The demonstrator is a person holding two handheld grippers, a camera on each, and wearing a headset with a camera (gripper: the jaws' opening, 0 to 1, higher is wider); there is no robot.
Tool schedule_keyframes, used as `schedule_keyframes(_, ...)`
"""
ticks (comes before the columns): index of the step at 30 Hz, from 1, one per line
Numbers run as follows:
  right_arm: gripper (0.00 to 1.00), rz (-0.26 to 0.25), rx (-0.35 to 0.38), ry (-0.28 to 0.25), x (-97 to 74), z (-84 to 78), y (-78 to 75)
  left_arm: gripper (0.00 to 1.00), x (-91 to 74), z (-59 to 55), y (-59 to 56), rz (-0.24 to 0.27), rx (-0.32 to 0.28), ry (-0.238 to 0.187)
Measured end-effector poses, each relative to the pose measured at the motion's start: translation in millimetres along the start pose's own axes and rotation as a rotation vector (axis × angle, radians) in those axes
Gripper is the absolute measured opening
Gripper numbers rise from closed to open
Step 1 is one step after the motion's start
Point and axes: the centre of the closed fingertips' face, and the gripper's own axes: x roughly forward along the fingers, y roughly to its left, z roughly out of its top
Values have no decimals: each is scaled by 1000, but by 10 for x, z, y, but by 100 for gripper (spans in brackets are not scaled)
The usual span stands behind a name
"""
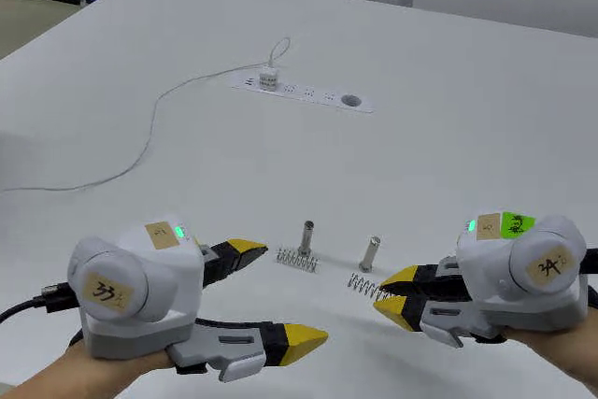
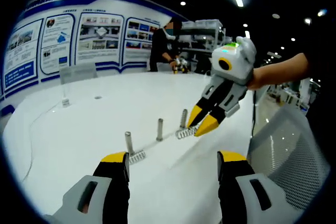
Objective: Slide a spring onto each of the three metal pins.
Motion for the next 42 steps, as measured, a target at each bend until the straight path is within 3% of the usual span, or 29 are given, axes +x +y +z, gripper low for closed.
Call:
schedule_keyframes(3, 11, 19, -24, -11, -73, 57, 85, 64, 58, 50, -116, -59, 73, 17)
schedule_keyframes(5, 11, 30, -54, -12, -104, 80, 128, 61, 91, 88, -157, -73, 83, 22)
schedule_keyframes(8, 11, 47, -96, -13, -156, 118, 194, 60, 145, 207, -293, -137, 101, 7)
schedule_keyframes(10, 11, 52, -108, -17, -185, 152, 219, 56, 176, 220, -331, -149, 146, 18)
schedule_keyframes(15, 11, 67, -144, -23, -222, 211, 276, 53, 214, 234, -424, -185, 156, 30)
schedule_keyframes(27, 11, 78, -184, -9, -262, 203, 335, 36, 239, 265, -529, -250, 213, 55)
schedule_keyframes(33, 11, 87, -191, -9, -287, 200, 374, 25, 279, 210, -567, -277, 269, 97)
schedule_keyframes(42, 11, 98, -198, -13, -288, 209, 414, 20, 296, 187, -592, -286, 326, 114)
